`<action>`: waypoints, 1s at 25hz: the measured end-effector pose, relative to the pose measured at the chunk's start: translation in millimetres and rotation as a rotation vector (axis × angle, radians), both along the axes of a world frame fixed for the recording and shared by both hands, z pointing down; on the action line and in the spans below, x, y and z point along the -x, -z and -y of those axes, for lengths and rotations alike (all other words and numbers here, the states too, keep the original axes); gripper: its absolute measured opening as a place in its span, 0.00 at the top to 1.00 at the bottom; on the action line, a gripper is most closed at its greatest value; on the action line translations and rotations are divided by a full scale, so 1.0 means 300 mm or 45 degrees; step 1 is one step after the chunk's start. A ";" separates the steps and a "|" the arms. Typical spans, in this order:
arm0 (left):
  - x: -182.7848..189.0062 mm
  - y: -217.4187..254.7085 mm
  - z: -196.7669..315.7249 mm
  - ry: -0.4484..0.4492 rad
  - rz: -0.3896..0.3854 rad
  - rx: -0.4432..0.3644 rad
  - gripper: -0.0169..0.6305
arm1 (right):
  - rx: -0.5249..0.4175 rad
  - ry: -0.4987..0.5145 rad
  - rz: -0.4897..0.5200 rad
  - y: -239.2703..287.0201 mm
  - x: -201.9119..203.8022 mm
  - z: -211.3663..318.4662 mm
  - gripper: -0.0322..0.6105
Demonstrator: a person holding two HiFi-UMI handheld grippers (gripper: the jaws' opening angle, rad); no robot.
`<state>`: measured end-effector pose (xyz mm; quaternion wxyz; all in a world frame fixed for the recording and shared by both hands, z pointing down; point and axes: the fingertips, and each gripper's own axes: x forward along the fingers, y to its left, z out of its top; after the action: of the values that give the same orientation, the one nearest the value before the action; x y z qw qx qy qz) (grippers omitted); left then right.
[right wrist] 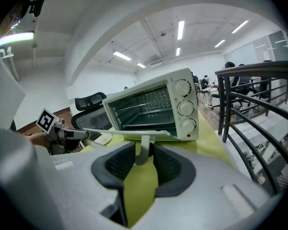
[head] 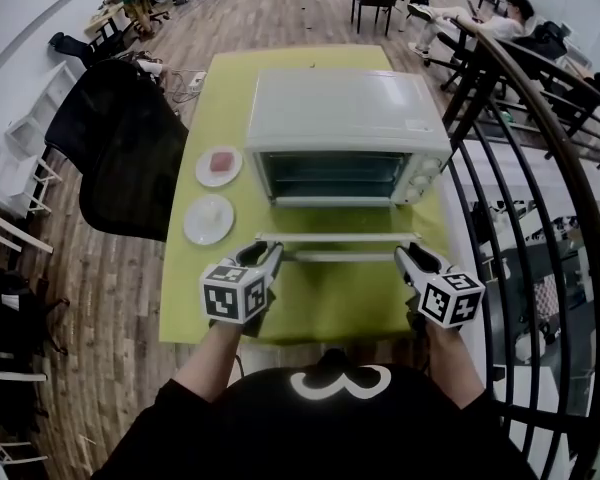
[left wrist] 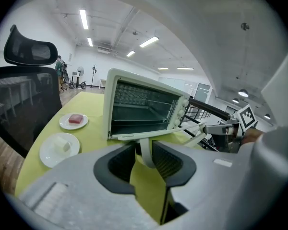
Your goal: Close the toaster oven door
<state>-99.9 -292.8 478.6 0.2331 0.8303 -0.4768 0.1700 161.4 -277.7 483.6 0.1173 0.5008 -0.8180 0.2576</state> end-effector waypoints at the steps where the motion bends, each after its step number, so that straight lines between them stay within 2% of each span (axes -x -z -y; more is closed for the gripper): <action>1: -0.001 0.010 0.008 0.003 -0.003 -0.005 0.80 | -0.004 -0.001 0.009 0.009 -0.002 0.008 0.76; 25: -0.018 0.183 0.146 0.091 -0.028 -0.125 0.80 | -0.086 0.086 0.129 0.179 -0.029 0.150 0.75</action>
<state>-94.5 -336.6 423.6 0.2035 0.8249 -0.5114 0.1289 170.1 -322.8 429.9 0.0675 0.4628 -0.8475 0.2509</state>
